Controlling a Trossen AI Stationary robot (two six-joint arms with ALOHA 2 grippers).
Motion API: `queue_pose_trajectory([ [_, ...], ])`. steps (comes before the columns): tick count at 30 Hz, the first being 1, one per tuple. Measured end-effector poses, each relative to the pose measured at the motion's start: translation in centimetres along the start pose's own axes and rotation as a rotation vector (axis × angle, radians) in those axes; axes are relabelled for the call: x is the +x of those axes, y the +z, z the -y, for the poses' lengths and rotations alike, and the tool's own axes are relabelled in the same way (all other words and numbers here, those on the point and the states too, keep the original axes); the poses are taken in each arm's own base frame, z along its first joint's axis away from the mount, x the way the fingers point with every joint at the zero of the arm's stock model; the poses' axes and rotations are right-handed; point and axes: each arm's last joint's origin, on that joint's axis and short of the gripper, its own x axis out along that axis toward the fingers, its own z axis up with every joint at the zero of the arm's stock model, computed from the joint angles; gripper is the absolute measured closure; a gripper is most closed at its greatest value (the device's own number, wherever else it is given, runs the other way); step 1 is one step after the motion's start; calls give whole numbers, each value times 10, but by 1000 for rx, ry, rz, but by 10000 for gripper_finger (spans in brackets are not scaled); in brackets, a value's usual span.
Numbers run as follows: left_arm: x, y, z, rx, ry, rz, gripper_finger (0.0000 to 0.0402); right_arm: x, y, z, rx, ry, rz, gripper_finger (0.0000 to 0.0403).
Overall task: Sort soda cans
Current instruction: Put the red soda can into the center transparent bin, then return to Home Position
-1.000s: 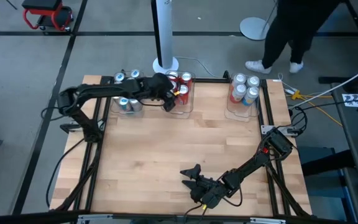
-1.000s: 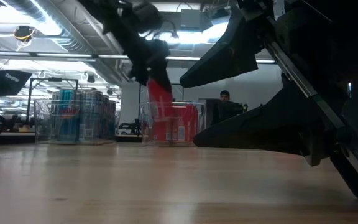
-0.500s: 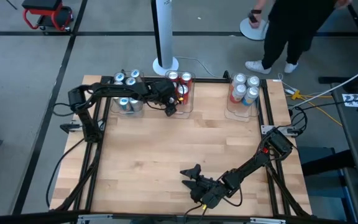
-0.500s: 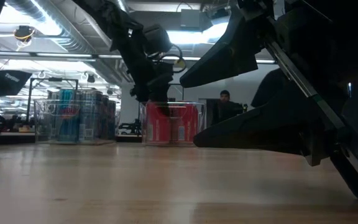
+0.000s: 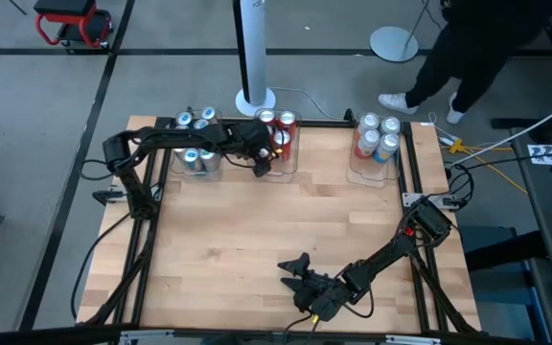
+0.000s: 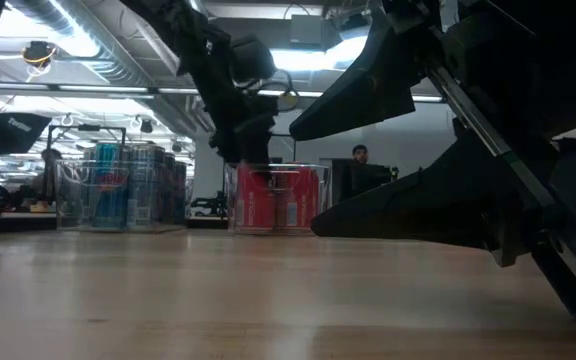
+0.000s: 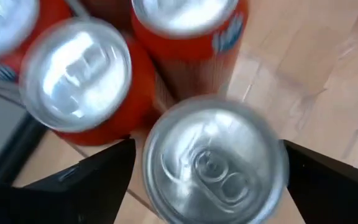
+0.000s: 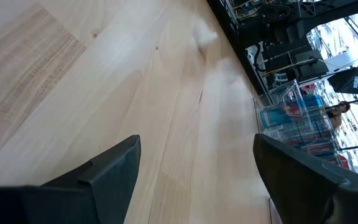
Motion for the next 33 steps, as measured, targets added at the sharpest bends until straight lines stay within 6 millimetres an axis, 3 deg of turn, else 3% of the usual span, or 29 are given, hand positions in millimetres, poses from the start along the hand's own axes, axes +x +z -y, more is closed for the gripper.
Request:
queue_pose_trajectory([
  [4,-24,14,-4,-4,-1,78,27,0,0,0,-1,0,0,93],
  [8,-62,25,-7,1,-8,152,33,0,0,0,-1,0,0,93],
  [14,-126,17,3,71,-51,234,70,0,0,0,2,-2,1,93],
  [19,-169,-1,13,104,-105,270,148,3,0,3,13,-16,0,93],
  [24,-193,-31,14,126,-143,298,239,13,-5,13,-19,-70,-42,93],
  [29,-199,-66,9,122,-156,332,307,38,-18,44,-81,22,-32,97],
  [33,-199,-92,8,143,-170,370,337,55,-27,84,-119,97,25,130],
])
